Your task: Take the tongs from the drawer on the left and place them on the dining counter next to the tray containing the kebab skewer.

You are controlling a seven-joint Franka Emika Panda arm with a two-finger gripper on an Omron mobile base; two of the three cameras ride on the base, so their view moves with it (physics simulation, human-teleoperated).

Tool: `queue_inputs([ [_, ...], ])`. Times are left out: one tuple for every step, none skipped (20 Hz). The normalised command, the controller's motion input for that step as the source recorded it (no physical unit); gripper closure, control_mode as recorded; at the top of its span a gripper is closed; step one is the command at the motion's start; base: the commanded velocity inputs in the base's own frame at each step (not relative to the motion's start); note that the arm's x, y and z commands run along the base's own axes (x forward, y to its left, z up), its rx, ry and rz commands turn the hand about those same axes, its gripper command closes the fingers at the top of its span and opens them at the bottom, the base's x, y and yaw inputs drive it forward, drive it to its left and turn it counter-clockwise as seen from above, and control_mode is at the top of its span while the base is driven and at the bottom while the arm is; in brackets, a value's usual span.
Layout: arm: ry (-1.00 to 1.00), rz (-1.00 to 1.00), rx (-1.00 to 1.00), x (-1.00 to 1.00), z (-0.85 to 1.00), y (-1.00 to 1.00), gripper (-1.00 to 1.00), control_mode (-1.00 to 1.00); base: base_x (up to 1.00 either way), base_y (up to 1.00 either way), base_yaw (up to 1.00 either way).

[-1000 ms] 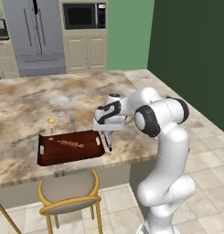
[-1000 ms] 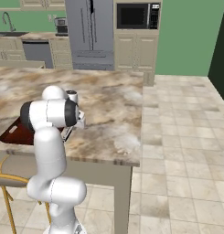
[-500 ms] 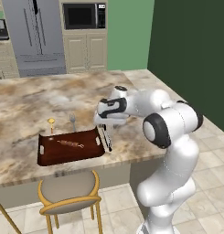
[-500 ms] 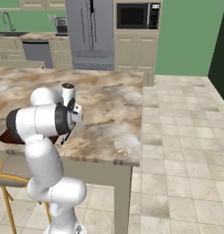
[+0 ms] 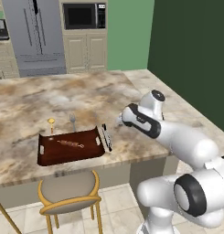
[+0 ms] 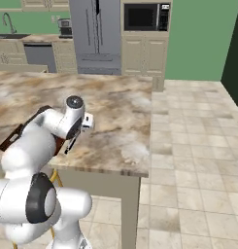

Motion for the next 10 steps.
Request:
queue_inputs([
  [-0.31, 0.14, 0.0, -1.0, 0.0, -1.0, -1.0, -1.0, 0.0, 0.0, 0.0],
  [-0.34, 0.05, 0.0, -1.0, 0.0, -1.0, -1.0, -1.0, 0.0, 0.0, 0.0],
  [-0.36, 0.0, 0.03, -1.0, -0.05, -1.0, -1.0, -1.0, 0.0, 0.0, 0.0],
  [-0.21, -0.05, 0.12, -1.0, 0.0, -1.0, -1.0, -1.0, 0.0, 0.0, 0.0],
  [0.0, -0.17, 0.0, 0.0, 0.0, -1.0, -1.0, -1.0, 0.0, 0.0, 0.0],
  [0.02, 0.0, 0.0, 0.16, 0.0, -0.02, -1.0, -1.0, 0.0, 0.0, 0.0],
  [0.0, 0.0, 0.0, 0.0, 0.0, 0.0, -1.0, -1.0, 0.0, 0.0, 0.0],
  [0.0, 0.0, 0.0, 0.0, 0.0, 0.0, -1.0, -1.0, 0.0, 0.0, 0.0],
  [-0.05, 0.0, 0.0, -0.01, 0.0, -0.04, -1.0, -1.0, 0.0, 0.0, 0.0],
  [-0.25, 0.0, 0.0, -0.49, 0.06, 0.0, -1.0, -1.0, 0.0, 0.0, 0.0],
])
